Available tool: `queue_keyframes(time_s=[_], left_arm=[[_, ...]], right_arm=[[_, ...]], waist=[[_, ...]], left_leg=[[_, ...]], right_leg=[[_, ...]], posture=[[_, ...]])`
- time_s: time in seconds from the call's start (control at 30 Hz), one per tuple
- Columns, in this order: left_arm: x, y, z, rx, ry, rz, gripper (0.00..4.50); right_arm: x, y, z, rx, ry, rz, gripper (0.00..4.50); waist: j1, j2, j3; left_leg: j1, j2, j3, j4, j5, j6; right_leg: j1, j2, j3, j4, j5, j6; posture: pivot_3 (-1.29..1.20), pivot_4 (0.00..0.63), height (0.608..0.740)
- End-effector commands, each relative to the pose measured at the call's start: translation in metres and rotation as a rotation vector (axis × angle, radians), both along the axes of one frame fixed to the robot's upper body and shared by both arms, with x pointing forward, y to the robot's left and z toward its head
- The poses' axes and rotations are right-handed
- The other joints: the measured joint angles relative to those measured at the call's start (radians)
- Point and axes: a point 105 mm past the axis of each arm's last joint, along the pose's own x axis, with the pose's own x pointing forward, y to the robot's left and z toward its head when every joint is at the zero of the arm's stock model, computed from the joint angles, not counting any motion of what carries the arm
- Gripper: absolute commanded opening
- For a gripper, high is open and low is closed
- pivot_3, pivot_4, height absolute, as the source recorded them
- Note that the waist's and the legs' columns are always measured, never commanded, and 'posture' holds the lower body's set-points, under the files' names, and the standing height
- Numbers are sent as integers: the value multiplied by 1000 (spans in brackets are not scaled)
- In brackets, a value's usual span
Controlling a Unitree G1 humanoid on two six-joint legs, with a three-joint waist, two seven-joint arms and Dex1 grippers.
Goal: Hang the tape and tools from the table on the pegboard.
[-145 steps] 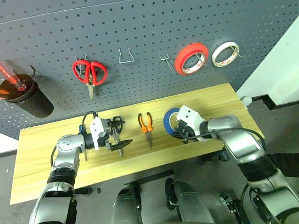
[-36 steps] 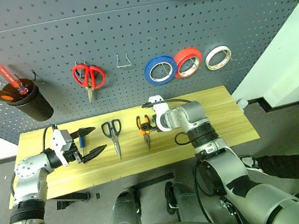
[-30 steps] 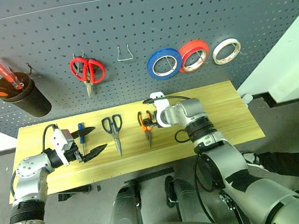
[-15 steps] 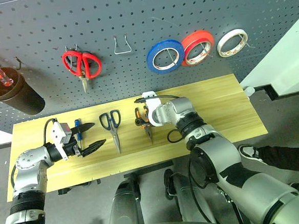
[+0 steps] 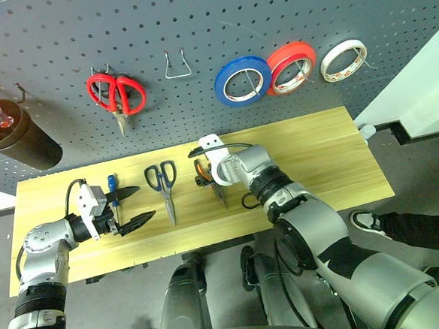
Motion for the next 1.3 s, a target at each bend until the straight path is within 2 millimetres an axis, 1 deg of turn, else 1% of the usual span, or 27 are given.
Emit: queue_keyframes(time_s=[0.03,0.2,0.3,0.43,0.47,0.5,0.6,0.67,0.77,0.83,0.93,1.03,1.1,1.17,1.2,1.3], left_arm=[[-2,8,3,22,-17,14,4500],[-1,9,3,17,-23,26,4500],[0,8,2,10,-25,33,4500],[1,8,1,9,-23,33,4500],[1,8,1,10,-23,33,4500],[1,8,1,11,-24,32,4500],[4,7,4,8,-41,30,4500],[6,3,9,-5,-71,16,4500],[9,-2,16,-18,-97,2,4500],[8,-5,19,-18,-105,-14,4500],[4,-7,20,-21,-106,-30,4500],[-1,-8,22,-24,-106,-37,4500],[-4,-8,24,-30,-108,-38,4500],[-6,-8,25,-38,-108,-35,4500],[-6,-7,26,-41,-107,-33,4500],[-8,-6,28,-46,-107,-30,4500]], right_arm=[[-18,18,-16,-44,55,71,4471],[-24,22,-23,-99,39,123,4471],[-25,23,-25,-111,27,146,3877],[-25,23,-27,-126,16,165,2487],[-25,23,-27,-128,14,168,2218],[-24,23,-27,-132,11,172,2069],[-26,20,-33,-142,20,190,2069],[-28,17,-37,-145,35,198,2069],[-28,16,-34,-109,41,216,2069],[-24,14,-19,-60,14,231,2069],[-23,6,1,-15,-25,252,2069],[-27,-6,20,38,-60,269,2069],[-30,-16,34,71,-105,281,2069],[-35,-24,50,125,-127,289,2069],[-37,-26,55,141,-133,294,2069],[-43,-37,78,153,-242,347,2069]], waist=[[0,0,0],[1,0,0],[1,0,0],[-1,0,0],[0,0,0],[-1,0,0],[-1,-1,-1],[0,-2,-1],[-1,-4,-3],[0,-5,-4],[2,-6,-4],[3,-7,-6],[3,-8,-8],[2,-11,-15],[1,-12,-17],[1,-15,-31]], left_leg=[[0,0,0,0,0,0],[0,0,0,0,0,0],[0,0,0,0,0,0],[0,0,0,-1,0,0],[0,0,0,-1,0,0],[0,0,0,-1,0,0],[0,0,0,-1,0,0],[0,0,0,-1,0,0],[0,0,0,-1,0,0],[0,0,1,-1,0,-1],[-1,0,1,-1,1,-1],[-3,-1,1,0,1,-2],[-6,-1,1,0,2,-3],[-12,-2,1,1,3,-5],[-16,-2,0,2,4,-7],[-19,-3,2,2,6,-10]], right_leg=[[0,0,0,0,0,0],[0,0,0,0,0,0],[0,0,0,0,0,0],[0,0,0,0,0,0],[0,0,0,0,0,0],[-1,0,0,0,0,0],[-1,0,0,0,0,0],[0,0,0,0,0,0],[0,0,0,0,0,0],[0,1,0,0,0,0],[0,1,0,0,0,1],[-2,0,-1,0,1,-1],[-4,-1,-1,0,3,-1],[-9,-1,-2,0,3,0],[-14,0,-3,1,4,0],[-16,2,-4,1,5,0]], posture=[[206,405,740],[207,395,740],[207,390,740],[204,383,740],[204,383,740],[203,375,740],[204,357,740],[208,342,740],[205,321,740],[199,301,740],[189,269,740],[180,236,740],[176,225,740],[164,204,740],[164,204,740],[147,176,740]])
